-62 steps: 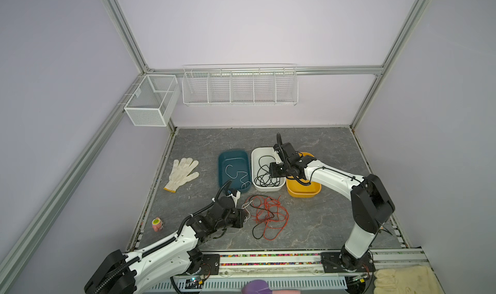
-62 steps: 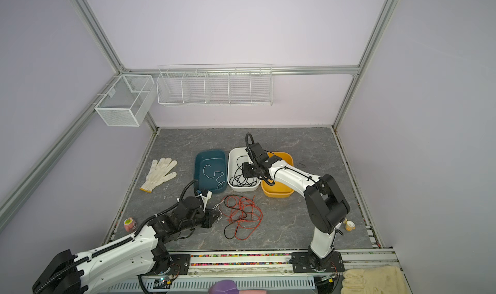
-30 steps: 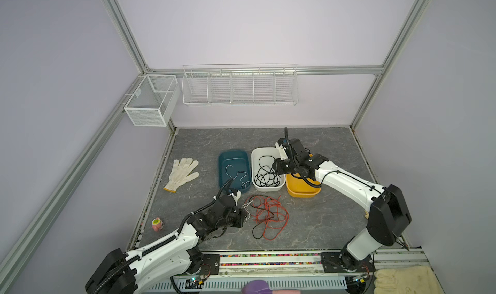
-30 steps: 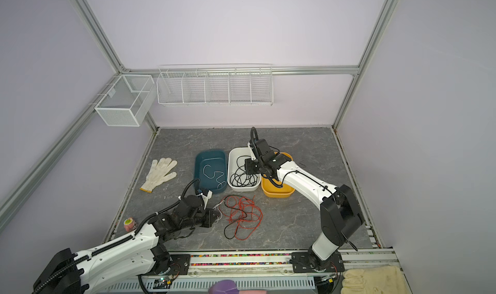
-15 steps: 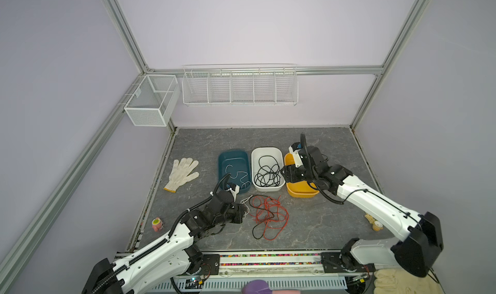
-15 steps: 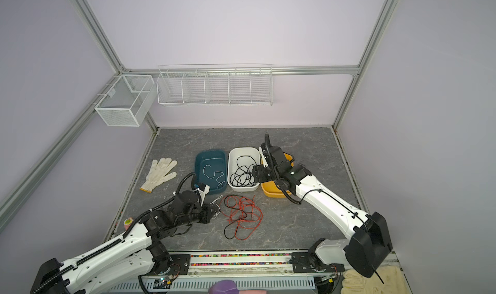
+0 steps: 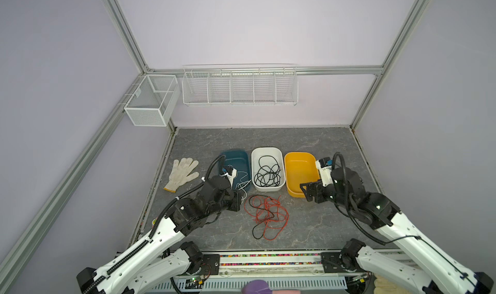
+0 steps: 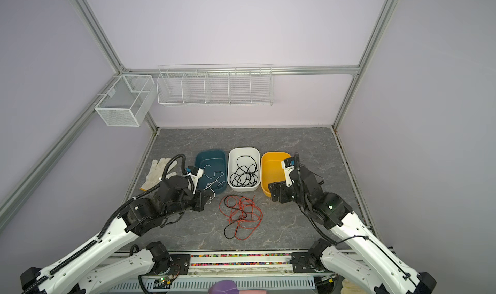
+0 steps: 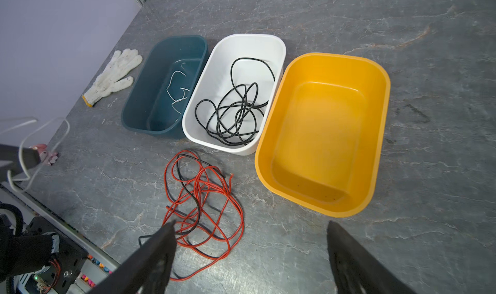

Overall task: Untangle the cables
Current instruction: 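Carry the white wire to the teal tub with the left gripper while the right withdraws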

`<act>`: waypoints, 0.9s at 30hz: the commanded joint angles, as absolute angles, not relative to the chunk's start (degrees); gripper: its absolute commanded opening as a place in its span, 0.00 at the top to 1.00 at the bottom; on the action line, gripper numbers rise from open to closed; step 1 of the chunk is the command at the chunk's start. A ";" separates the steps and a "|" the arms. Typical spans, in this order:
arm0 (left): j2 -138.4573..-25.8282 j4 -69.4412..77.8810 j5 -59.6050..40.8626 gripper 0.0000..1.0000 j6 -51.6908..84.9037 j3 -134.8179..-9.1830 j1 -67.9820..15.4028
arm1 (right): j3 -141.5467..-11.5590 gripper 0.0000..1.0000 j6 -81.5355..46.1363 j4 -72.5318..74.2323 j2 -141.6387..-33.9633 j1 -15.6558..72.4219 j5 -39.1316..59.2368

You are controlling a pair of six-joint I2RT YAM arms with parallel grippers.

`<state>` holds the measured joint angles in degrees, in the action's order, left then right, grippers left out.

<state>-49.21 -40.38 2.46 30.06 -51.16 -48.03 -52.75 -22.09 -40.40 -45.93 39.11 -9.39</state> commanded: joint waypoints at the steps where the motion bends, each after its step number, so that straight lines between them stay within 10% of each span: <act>1: -51.35 -46.93 10.62 1.00 23.20 -55.59 -48.16 | -53.71 0.12 -23.06 -47.94 -42.64 39.41 -11.53; 27: -63.69 -17.05 24.24 1.00 11.05 -49.38 -40.64 | -47.12 0.12 -23.26 -52.44 -12.32 39.44 -19.23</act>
<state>-61.80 -23.20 22.22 10.90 -51.09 -41.34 -48.18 -22.55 -54.98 -13.39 39.16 -17.54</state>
